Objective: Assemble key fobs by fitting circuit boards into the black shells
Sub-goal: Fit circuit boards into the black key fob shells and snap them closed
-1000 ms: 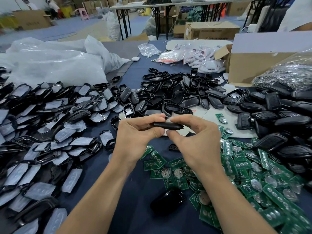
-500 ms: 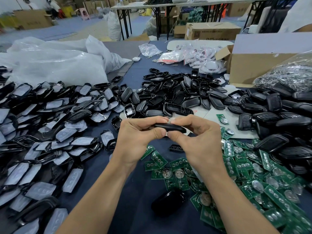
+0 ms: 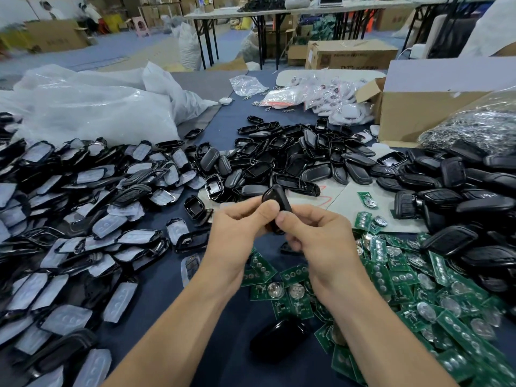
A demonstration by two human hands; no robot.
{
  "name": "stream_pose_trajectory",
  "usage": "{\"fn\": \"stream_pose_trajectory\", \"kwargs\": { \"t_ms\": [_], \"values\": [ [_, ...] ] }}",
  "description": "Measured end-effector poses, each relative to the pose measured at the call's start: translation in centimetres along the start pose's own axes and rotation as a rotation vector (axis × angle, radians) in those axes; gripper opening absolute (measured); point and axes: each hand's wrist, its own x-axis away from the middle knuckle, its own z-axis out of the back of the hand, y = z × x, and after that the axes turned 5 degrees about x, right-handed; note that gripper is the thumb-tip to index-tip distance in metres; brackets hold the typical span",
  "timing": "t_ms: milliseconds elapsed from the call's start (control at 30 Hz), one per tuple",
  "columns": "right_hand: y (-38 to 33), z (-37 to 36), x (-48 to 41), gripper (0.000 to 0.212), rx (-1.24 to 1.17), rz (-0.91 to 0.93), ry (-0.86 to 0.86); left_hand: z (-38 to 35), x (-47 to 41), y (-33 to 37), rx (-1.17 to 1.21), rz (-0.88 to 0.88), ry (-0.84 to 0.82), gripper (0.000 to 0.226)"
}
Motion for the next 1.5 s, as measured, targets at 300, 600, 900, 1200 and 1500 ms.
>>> {"fn": "stream_pose_trajectory", "kwargs": {
  "t_ms": [300, 600, 900, 1200, 1500],
  "values": [
    [0.4, -1.4, 0.5, 0.012, -0.212, -0.129, -0.070, -1.1, 0.6, -0.4, 0.078, 0.035, 0.139, 0.039],
    [0.6, -1.1, 0.5, 0.007, -0.106, -0.112, -0.086, -0.8, 0.7, 0.1, 0.079, 0.014, 0.129, 0.033],
    [-3.6, 7.2, -2.3, 0.055, -0.590, 0.026, -0.110, 0.9, -0.2, 0.6, -0.012, -0.001, 0.228, 0.046],
    [-1.8, 5.2, -5.2, 0.035, 0.365, 0.068, 0.197, 1.6, -1.2, 0.9, 0.055, 0.057, 0.440, 0.023],
    [-1.2, -0.6, -9.6, 0.051, 1.318, 0.332, -0.014, 1.9, -1.6, 0.8, -0.018, 0.032, 0.432, 0.032]
  ]
}}
